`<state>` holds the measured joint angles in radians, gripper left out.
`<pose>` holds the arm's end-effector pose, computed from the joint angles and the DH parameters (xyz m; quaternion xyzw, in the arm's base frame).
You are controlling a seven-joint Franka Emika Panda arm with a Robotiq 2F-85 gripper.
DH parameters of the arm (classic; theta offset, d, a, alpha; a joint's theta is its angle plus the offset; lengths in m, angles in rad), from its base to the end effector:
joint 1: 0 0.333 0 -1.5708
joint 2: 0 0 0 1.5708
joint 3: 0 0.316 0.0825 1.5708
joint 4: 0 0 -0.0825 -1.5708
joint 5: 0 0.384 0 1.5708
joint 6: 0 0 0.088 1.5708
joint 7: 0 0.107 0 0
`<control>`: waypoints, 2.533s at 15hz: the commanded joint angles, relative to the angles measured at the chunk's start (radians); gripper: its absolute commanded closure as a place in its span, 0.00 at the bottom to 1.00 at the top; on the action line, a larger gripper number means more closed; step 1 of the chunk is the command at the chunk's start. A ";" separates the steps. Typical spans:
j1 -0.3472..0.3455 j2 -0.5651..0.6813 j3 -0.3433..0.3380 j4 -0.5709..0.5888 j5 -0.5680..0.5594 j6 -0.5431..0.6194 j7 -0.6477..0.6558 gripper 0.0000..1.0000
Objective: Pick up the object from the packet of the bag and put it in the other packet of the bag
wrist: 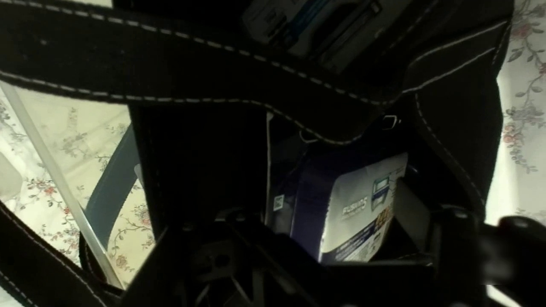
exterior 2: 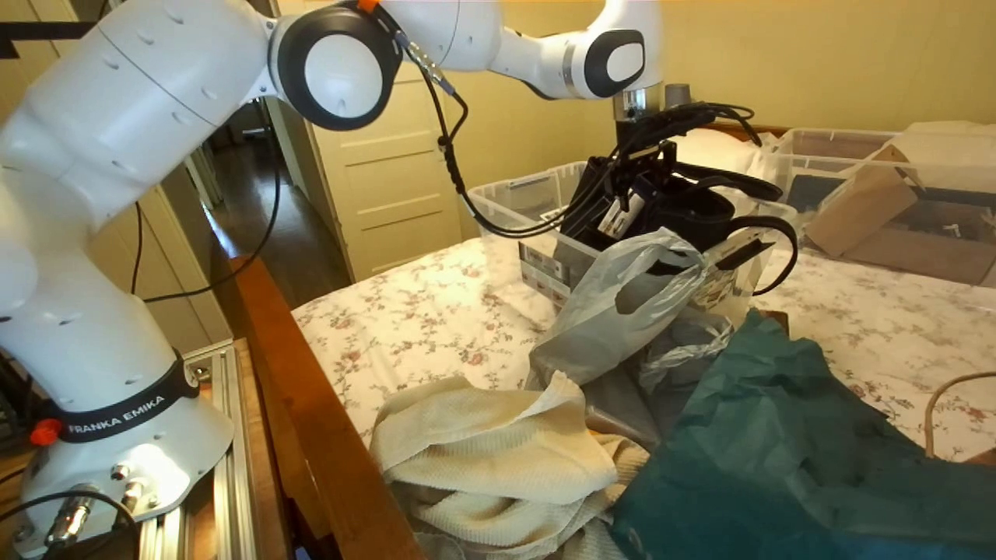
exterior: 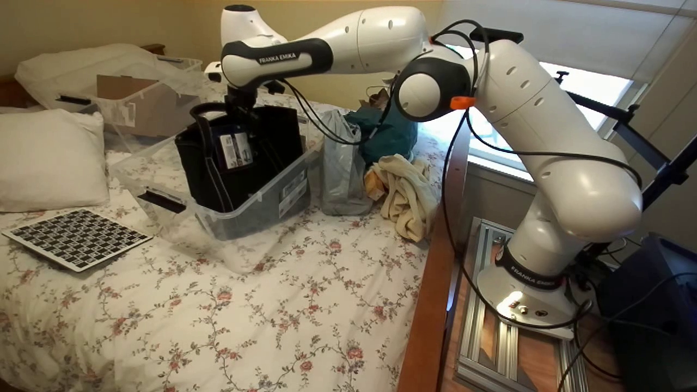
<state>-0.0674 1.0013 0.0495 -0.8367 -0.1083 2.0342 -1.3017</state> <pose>0.8091 -0.0387 0.3248 0.7931 0.6003 0.0585 0.0846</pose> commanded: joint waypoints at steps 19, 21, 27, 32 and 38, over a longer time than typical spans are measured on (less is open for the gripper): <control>-0.007 -0.013 0.080 0.118 0.069 -0.462 0.034 0.93; -0.023 -0.032 0.094 0.114 0.099 -0.457 0.039 0.93; -0.043 -0.101 0.106 0.097 0.139 -0.445 0.059 0.93; -0.043 -0.143 0.102 0.090 0.139 -0.439 0.099 0.93; -0.032 -0.221 0.104 0.072 0.133 -0.431 0.163 0.93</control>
<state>-0.1003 0.8458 0.1471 -0.7236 0.0091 1.5993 -1.1768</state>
